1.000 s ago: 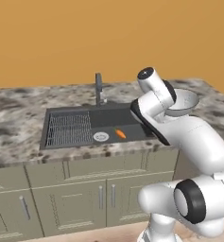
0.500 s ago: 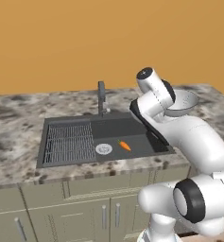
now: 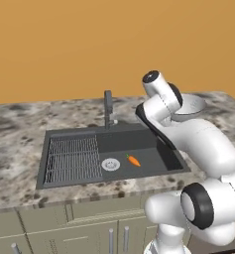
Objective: Pick the tupperware and colander and place them in the sink. Then turn on the water.
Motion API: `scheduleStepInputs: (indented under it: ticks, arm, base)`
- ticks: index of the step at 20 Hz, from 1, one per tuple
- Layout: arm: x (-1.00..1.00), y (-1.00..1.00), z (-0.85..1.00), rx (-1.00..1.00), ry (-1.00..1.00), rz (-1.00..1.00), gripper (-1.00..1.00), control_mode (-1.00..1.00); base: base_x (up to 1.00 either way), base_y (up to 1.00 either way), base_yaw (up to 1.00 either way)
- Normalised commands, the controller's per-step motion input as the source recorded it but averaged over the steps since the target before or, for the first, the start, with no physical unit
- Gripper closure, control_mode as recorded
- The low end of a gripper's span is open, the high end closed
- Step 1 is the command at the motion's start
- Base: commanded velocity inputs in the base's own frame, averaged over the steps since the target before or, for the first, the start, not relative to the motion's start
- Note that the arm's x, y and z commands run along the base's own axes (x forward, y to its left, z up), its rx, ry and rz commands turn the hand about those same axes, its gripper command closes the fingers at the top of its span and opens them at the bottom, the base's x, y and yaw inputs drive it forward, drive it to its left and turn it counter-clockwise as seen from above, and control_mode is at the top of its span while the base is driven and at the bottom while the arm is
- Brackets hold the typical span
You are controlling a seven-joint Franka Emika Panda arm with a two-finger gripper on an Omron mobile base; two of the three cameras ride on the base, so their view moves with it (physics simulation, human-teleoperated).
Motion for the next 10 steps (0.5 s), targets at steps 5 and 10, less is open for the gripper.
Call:
scheduleStepInputs:
  ticks: [5,10]
  arm:
    - [0.81,0.0,-0.43,0.0,0.0,0.26,1.0,-1.0]
    - [0.55,0.0,-0.56,0.0,0.01,0.38,1.0,-1.0]
  base:
    - [0.0,0.0,0.0]
    - [0.0,0.0,0.0]
